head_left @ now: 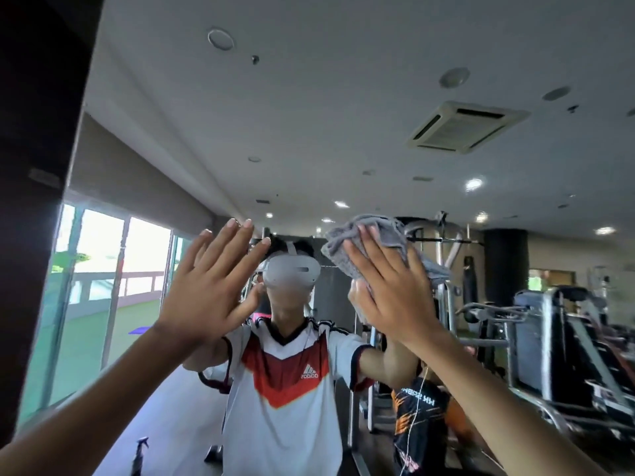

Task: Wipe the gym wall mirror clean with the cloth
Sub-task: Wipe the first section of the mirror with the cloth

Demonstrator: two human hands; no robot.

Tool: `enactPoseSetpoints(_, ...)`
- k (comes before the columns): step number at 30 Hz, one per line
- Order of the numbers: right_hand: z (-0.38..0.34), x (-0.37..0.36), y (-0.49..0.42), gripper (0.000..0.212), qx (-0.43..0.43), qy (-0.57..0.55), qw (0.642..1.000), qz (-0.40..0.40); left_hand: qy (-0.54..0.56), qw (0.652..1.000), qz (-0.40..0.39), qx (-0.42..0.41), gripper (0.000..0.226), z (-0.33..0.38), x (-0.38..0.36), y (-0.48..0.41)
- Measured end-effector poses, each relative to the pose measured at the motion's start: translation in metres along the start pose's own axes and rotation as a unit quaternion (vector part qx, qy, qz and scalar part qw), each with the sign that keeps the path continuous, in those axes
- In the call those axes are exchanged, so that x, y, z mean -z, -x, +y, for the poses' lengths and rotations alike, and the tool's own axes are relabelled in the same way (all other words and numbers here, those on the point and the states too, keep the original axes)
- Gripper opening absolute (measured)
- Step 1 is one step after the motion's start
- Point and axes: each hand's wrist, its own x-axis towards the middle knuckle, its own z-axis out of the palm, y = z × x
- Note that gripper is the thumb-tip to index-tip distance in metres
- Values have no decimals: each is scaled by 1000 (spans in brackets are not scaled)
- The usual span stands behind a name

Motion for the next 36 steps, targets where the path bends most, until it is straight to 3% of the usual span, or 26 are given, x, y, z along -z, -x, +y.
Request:
enactPoseSetpoints(6, 17, 3, -59, 63, -279, -33, 960, -1, 2, 999, -28, 26, 61, -33, 8, 17)
enactPoseSetpoints(9, -16, 6, -108, 68, -304, -38, 952, -4, 6, 997, -46, 59, 63, -50, 13, 31)
enactPoseSetpoints(13, -85, -1, -120, 64, -171, -31, 985, 4, -8, 993, -79, 92, 63, -67, 16, 52)
enactPoseSetpoints(16, -119, -1, -79, 61, 18, -29, 999, -4, -15, 989, -113, 96, 63, -79, 19, 65)
enactPoseSetpoints(18, -107, 1, -52, 60, 132, -15, 991, -20, -30, 988, -129, 83, 62, -93, 21, 73)
enactPoseSetpoints(20, -80, 1, -51, 62, 126, -5, 992, -16, -43, 985, -136, 100, 62, -109, 25, 82)
enactPoseSetpoints(24, -70, 1, -116, 61, -99, -28, 995, -15, -32, 973, -140, 180, 63, -123, 32, 94)
enactPoseSetpoints(27, -109, 3, -169, 65, -163, -39, 986, -27, -14, 964, -131, 231, 65, -118, 30, 101)
enactPoseSetpoints(31, -183, 0, -199, 65, -78, -39, 996, -14, 9, 955, -115, 275, 67, -113, 27, 105)
enactPoseSetpoints(36, -229, -3, -160, 62, 202, -41, 978, -41, 36, 932, -84, 350, 84, -112, 19, 118)
